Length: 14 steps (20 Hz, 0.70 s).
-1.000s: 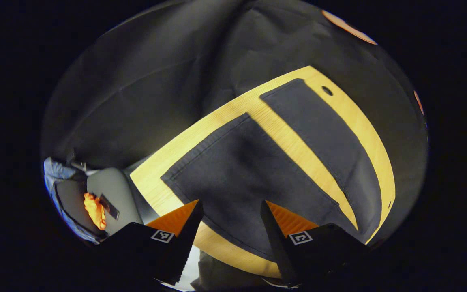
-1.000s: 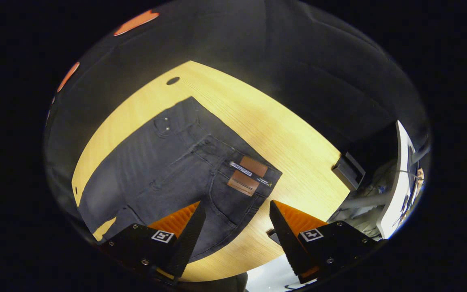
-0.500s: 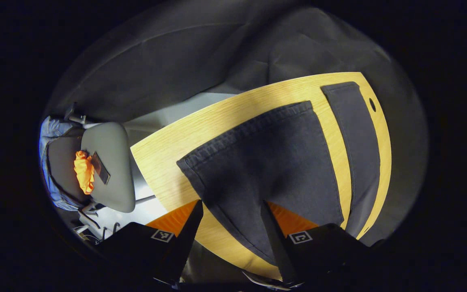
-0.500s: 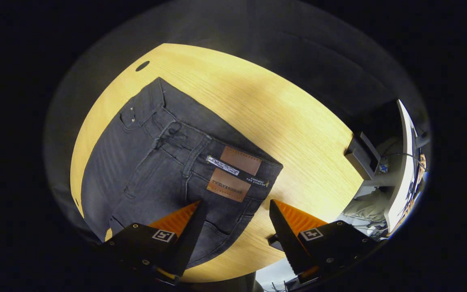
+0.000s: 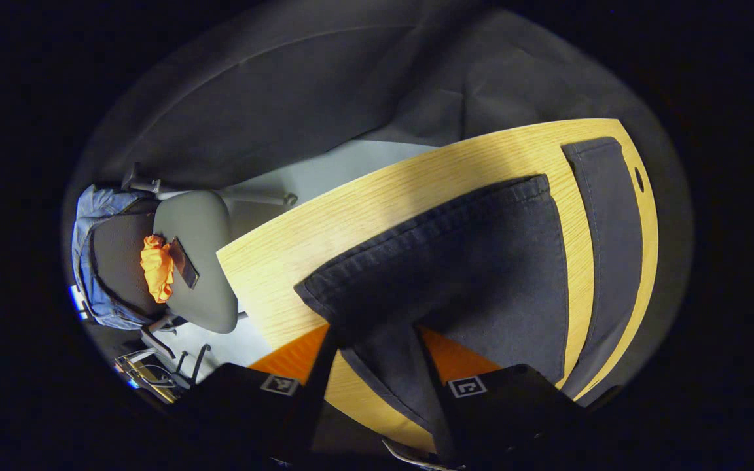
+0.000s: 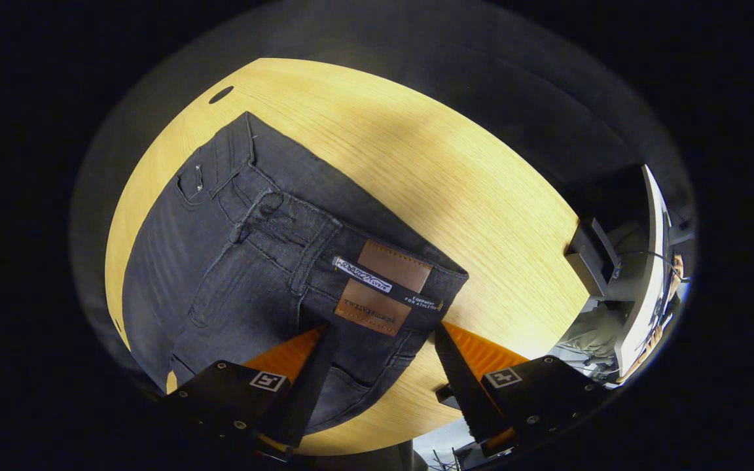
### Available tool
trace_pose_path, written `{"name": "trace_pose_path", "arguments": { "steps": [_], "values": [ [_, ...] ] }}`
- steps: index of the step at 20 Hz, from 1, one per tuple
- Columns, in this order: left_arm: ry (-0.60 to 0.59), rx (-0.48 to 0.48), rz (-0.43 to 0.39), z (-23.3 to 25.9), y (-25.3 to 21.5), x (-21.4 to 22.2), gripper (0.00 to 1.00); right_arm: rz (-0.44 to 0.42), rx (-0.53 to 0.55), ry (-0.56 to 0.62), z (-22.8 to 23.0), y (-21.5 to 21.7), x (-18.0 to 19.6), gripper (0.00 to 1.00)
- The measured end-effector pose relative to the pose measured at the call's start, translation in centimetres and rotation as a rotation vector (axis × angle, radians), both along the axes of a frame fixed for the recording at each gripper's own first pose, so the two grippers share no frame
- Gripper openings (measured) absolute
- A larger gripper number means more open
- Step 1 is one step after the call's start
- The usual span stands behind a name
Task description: Grasp the waist and the cuffs of the jeans and fold them to make the two legs overlap; first hold the waist and fold one-third of the jeans toward the cuffs, then hold the cuffs and fold the remaining one-third in the same direction to finish folding.
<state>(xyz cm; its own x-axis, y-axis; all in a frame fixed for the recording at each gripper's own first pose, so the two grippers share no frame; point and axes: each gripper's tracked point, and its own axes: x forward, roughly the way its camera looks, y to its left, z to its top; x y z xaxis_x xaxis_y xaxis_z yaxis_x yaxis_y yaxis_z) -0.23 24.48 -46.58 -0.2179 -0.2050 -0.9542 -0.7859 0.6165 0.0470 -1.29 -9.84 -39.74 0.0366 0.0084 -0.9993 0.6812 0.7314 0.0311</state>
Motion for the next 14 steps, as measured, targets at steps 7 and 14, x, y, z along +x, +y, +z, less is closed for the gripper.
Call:
{"name": "trace_pose_path", "arguments": {
  "steps": [7, 14],
  "values": [
    [-0.118, -0.033, -0.07, 0.1, -0.1, 2.0, 0.11, 0.006, 0.014, -0.017, 0.0, 0.8, 0.5, 0.62],
    [-0.269, -0.078, -0.017, 0.2, -0.3, 3.2, 0.01, -0.114, 0.118, -0.156, -0.1, 1.8, 1.4, 0.17]
  ]
}}
